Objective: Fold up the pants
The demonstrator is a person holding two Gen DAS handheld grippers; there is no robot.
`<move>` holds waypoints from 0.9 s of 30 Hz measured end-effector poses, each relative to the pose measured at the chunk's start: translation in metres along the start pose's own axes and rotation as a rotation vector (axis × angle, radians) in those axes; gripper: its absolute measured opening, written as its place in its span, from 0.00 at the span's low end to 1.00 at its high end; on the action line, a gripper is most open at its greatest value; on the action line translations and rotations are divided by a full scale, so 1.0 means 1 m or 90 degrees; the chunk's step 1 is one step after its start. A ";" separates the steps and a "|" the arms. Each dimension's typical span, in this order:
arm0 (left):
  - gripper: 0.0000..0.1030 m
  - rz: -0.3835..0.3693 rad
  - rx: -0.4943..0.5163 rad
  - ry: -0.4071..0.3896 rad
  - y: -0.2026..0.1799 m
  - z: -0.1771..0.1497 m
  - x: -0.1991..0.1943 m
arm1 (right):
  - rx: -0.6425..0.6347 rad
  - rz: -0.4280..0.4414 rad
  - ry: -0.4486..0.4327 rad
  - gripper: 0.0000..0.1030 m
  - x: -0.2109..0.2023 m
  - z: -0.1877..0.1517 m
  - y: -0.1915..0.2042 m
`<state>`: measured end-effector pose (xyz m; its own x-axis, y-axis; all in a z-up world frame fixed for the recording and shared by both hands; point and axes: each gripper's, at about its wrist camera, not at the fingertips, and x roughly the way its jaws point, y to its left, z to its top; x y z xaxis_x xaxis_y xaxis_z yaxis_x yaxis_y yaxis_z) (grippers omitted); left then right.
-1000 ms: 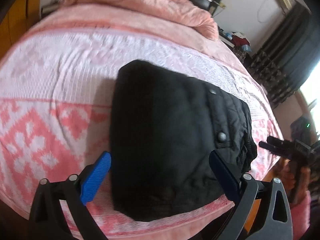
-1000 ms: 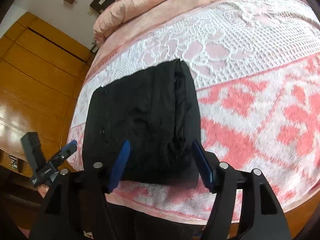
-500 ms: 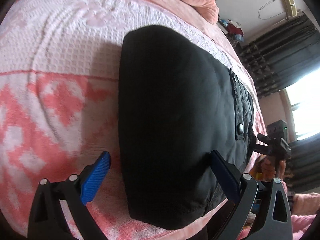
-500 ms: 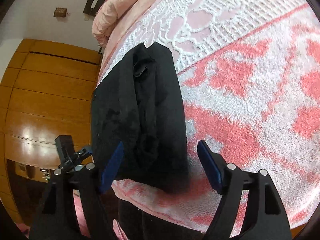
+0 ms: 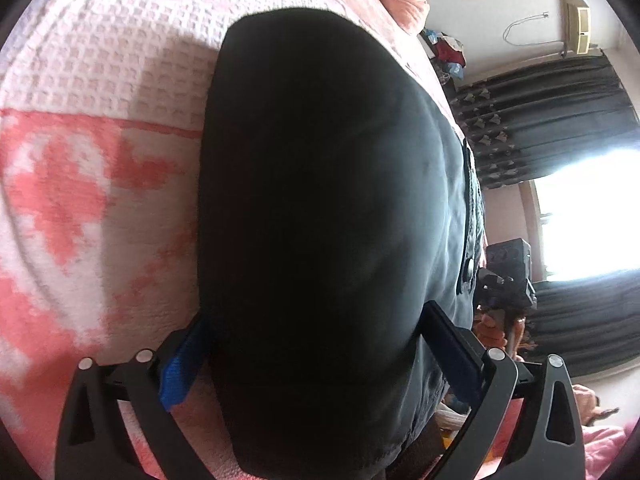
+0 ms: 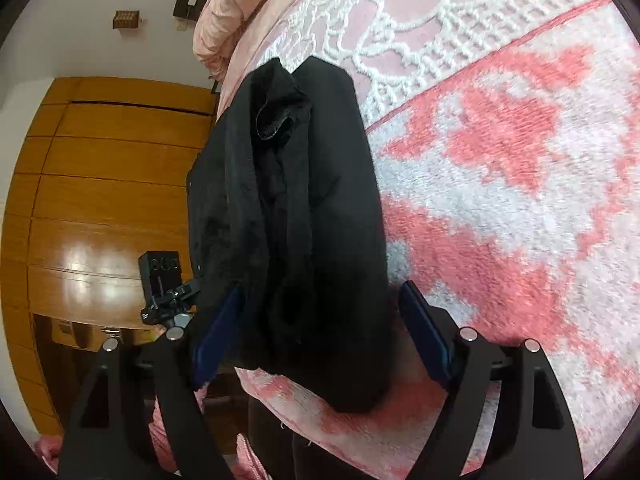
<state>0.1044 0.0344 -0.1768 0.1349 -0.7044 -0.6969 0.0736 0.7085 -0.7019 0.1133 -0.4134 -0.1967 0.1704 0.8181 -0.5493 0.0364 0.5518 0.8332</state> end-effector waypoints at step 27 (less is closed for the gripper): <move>0.96 -0.068 -0.066 0.022 -0.007 -0.007 0.023 | -0.044 -0.025 0.015 0.74 0.028 -0.012 0.030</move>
<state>0.1000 0.0131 -0.1885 0.0973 -0.7777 -0.6210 -0.0168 0.6226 -0.7823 0.1077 -0.3719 -0.1877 0.1473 0.7988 -0.5834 -0.0259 0.5927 0.8050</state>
